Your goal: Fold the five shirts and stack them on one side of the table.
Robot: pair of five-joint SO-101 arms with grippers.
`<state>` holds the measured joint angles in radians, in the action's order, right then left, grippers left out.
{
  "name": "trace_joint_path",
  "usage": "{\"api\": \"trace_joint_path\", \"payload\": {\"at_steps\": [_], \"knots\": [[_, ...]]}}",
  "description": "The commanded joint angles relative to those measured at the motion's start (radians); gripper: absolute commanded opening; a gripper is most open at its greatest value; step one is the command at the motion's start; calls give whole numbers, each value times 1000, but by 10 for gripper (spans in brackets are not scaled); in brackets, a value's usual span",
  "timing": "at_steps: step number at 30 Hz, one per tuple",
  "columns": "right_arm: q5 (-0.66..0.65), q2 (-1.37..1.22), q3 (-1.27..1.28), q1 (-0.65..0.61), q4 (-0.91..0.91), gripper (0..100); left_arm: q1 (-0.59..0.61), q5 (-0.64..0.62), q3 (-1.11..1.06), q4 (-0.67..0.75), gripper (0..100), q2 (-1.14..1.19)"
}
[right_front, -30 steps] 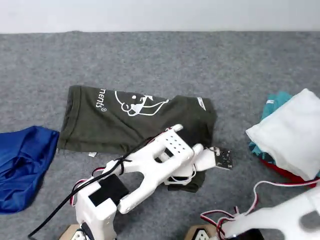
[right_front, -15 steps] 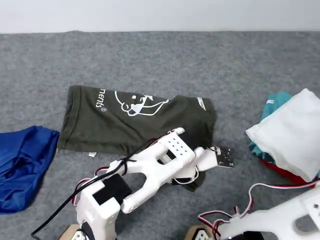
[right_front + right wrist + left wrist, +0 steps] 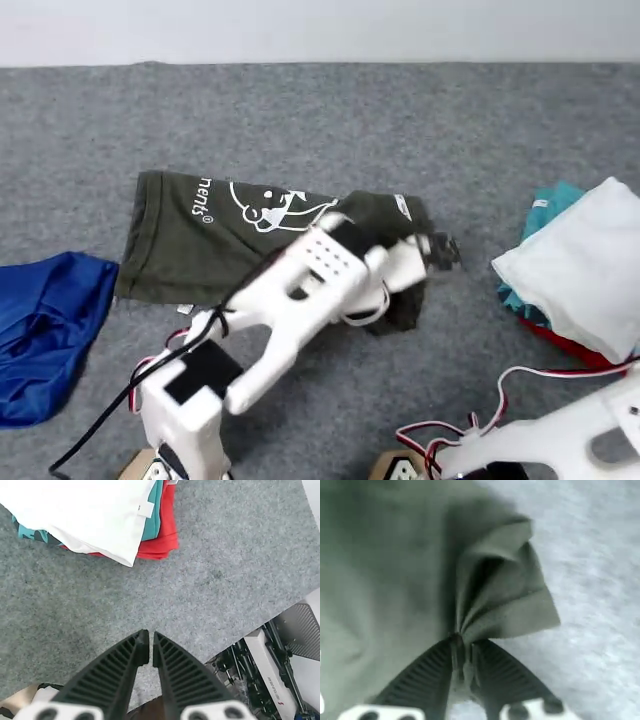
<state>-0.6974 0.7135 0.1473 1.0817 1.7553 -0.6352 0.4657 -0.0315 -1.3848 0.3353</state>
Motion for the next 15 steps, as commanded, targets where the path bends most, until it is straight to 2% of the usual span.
{"api": "trace_joint_path", "payload": {"at_steps": [1,8,13,15], "knots": [[-9,18,-6,2,39,21,55,25,128,3,8,44],[-9,18,-6,2,39,21,130,44,363,0,8,224],[-9,12,-5,2,39,21,153,49,552,-72,10,339],[-9,13,-5,2,39,21,161,64,618,-106,43,379]]}}
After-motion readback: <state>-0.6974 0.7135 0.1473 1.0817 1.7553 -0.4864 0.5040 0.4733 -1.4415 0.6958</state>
